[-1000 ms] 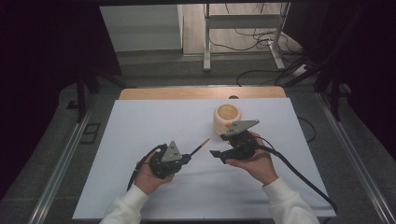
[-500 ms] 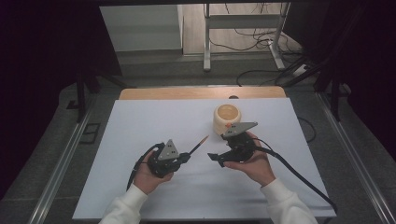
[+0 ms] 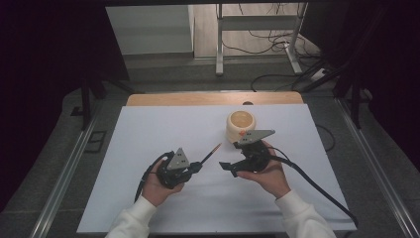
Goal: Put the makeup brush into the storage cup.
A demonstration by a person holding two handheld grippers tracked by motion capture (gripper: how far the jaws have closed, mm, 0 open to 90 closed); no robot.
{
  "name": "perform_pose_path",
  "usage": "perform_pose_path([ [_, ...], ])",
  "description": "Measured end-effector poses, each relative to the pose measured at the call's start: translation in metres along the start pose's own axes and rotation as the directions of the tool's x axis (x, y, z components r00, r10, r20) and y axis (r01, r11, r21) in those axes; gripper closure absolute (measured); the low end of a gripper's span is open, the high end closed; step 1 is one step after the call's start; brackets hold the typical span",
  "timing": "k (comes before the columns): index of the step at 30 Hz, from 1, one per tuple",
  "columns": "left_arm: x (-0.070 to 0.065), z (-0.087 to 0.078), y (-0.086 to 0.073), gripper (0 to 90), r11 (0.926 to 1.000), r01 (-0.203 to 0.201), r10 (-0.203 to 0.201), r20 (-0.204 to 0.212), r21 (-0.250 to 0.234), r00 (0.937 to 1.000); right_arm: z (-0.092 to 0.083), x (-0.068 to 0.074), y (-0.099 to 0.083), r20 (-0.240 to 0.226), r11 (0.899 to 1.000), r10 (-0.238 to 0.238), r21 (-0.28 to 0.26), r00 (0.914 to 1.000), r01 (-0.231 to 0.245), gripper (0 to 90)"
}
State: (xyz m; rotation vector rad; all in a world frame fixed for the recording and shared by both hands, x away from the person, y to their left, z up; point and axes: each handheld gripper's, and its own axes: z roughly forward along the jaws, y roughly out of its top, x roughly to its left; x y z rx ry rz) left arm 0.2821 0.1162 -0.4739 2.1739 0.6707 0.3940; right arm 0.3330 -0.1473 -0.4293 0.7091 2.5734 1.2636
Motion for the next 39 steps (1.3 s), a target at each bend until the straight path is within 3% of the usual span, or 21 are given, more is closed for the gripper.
perform_pose_path([
  [7, -0.0002, -0.0005, 0.0001, 84.4, 0.9998, 0.015, -0.015, 0.007, -0.015, 0.9999, 0.0004, 0.0019, 0.0003, -0.02, 0.999, 0.018, -0.036, 0.9996, -0.019, 14.8],
  [23, -0.0015, 0.0015, -0.0007, 84.4, 0.9994, 0.023, -0.023, 0.012, -0.025, 0.9997, 0.007, 0.005, -0.0018, -0.032, 0.998, 0.028, -0.057, 0.9991, -0.03, 16.4],
  [39, -0.0083, 0.0064, 0.0004, 84.3, 0.9995, 0.012, -0.012, 0.022, -0.03, 0.9997, 0.0086, 0.0085, -0.0015, -0.068, 0.99, 0.051, -0.131, 0.9964, -0.059, 26.4],
])
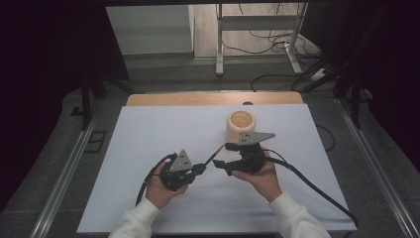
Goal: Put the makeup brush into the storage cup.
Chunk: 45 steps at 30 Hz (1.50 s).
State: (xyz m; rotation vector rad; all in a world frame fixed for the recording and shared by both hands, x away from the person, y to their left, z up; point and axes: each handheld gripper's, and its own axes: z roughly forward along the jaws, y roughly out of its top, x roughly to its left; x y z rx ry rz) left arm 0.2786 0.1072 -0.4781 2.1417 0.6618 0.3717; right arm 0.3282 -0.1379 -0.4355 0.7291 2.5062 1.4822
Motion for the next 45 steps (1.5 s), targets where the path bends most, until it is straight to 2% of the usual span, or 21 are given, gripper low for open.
perform_pose_path([
  [9, -0.004, 0.002, 0.001, 84.3, 0.9999, -0.01, 0.01, 0.001, -0.005, 0.9999, 0.004, 0.0, -0.002, -0.011, 1.0, 0.012, -0.006, 0.9999, -0.012, 33.7],
  [15, -0.007, 0.004, 0.001, 84.3, 0.9998, -0.017, 0.017, -0.001, -0.004, 0.9999, 0.004, -0.002, -0.004, -0.018, 0.999, 0.024, -0.026, 0.9995, -0.025, 47.9],
  [20, -0.009, 0.006, 0.001, 84.2, 0.9997, -0.023, 0.023, -0.005, -0.009, 0.9997, 0.004, -0.007, -0.007, -0.079, 0.996, 0.076, -0.051, 0.994, -0.08, 62.8],
  [23, -0.011, 0.007, 0.001, 84.2, 0.9996, -0.027, 0.027, -0.007, -0.008, 0.9996, 0.004, -0.007, -0.008, -0.085, 0.995, 0.082, -0.057, 0.993, -0.087, 68.9],
  [27, -0.014, 0.01, 0.001, 84.1, 0.9994, -0.033, 0.033, -0.005, -0.004, 0.9994, 0.004, -0.006, -0.007, -0.13, 0.993, 0.088, -0.071, 0.9876, -0.097, 77.0],
  [32, -0.016, 0.013, 0.001, 84.0, 0.9992, -0.04, 0.04, -0.005, 0.006, 0.9992, 0.004, -0.006, -0.007, -0.181, 0.991, 0.097, -0.07, 0.9787, -0.111, 82.2],
  [40, -0.016, 0.015, 0.001, 82.1, 0.9994, -0.033, 0.033, -0.008, -0.003, 0.9994, 0.003, -0.004, -0.006, -0.195, 0.991, 0.088, -0.081, 0.9769, -0.106, 83.5],
  [43, -0.015, 0.014, 0.001, 75.0, 0.9995, -0.025, 0.025, -0.021, -0.02, 0.9995, 0.002, -0.003, -0.006, -0.188, 0.991, 0.082, -0.087, 0.9788, -0.099, 83.5],
  [45, -0.015, 0.014, 0.001, 64.8, 0.9995, -0.015, 0.014, -0.029, -0.027, 0.9995, 0.001, -0.003, -0.006, -0.18, 0.992, 0.076, -0.09, 0.9806, -0.093, 83.5],
])
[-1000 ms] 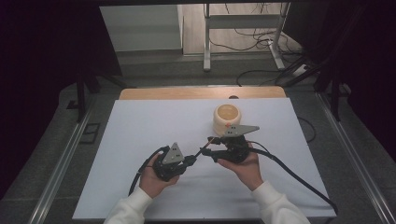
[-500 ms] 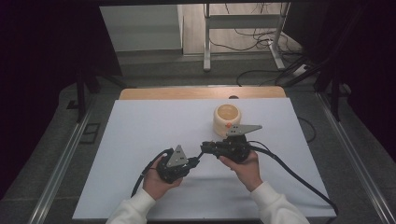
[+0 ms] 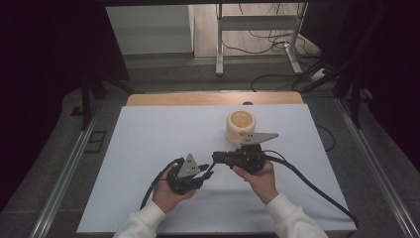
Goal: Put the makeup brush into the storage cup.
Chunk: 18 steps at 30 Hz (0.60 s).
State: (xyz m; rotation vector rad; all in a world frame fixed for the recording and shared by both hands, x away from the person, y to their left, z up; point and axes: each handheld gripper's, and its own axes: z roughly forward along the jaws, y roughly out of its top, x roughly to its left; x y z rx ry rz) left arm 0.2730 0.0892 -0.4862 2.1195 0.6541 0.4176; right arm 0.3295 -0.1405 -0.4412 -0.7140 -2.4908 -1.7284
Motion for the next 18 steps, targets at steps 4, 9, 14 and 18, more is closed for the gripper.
perform_pose_path([
  [4, 0.001, -0.002, 0.001, 43.6, 0.9998, 0.019, -0.019, -0.023, -0.001, 0.9996, -0.001, 0.0, 0.001, 0.006, 1.0, -0.006, -0.002, 1.0, 0.006, 83.5],
  [9, 0.002, -0.006, 0.001, 28.3, 0.9993, 0.036, -0.036, -0.016, -0.006, 0.9992, -0.003, 0.001, 0.001, 0.011, 1.0, -0.015, -0.006, 0.9998, 0.015, 83.6],
  [14, 0.004, -0.011, -0.001, 23.1, 0.9987, 0.05, -0.05, -0.018, -0.008, 0.9986, -0.004, 0.0, 0.002, 0.015, 1.0, -0.019, -0.011, 0.9997, 0.019, 83.6],
  [18, 0.006, -0.015, -0.003, 21.0, 0.9983, 0.059, -0.059, -0.023, -0.005, 0.998, -0.006, 0.0, 0.003, 0.016, 1.0, -0.015, -0.015, 0.9998, 0.015, 83.6],
])
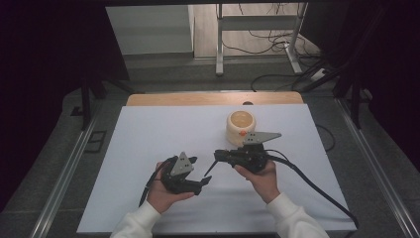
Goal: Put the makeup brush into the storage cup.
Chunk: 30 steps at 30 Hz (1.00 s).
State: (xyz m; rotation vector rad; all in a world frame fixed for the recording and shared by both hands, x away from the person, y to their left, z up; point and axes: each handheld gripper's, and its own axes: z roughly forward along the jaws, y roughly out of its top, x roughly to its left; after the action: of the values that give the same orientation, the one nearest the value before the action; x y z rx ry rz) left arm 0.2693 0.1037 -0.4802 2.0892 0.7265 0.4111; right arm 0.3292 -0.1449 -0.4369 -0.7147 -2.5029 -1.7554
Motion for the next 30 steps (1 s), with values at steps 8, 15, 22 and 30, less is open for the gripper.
perform_pose_path([
  [8, 0.006, -0.008, -0.005, 19.3, 0.9997, 0.023, -0.023, -0.014, 0.003, 0.9996, -0.002, -0.001, 0.001, 0.004, 1.0, -0.001, -0.005, 1.0, 0.001, 83.6],
  [15, 0.011, -0.016, -0.014, 18.8, 0.9993, 0.034, -0.034, -0.032, 0.014, 0.9989, -0.005, -0.002, 0.001, 0.011, 1.0, -0.002, -0.007, 0.9999, 0.002, 83.6],
  [22, 0.019, -0.024, -0.025, 18.6, 0.9981, 0.055, -0.053, -0.052, 0.026, 0.9972, -0.007, -0.004, 0.001, 0.019, 1.0, -0.002, -0.013, 0.9998, 0.002, 83.6],
  [30, 0.027, -0.034, -0.035, 18.5, 0.9972, 0.067, -0.064, -0.079, 0.034, 0.9948, -0.008, -0.004, 0.001, 0.022, 1.0, -0.001, -0.018, 0.9998, 0.001, 83.6],
])
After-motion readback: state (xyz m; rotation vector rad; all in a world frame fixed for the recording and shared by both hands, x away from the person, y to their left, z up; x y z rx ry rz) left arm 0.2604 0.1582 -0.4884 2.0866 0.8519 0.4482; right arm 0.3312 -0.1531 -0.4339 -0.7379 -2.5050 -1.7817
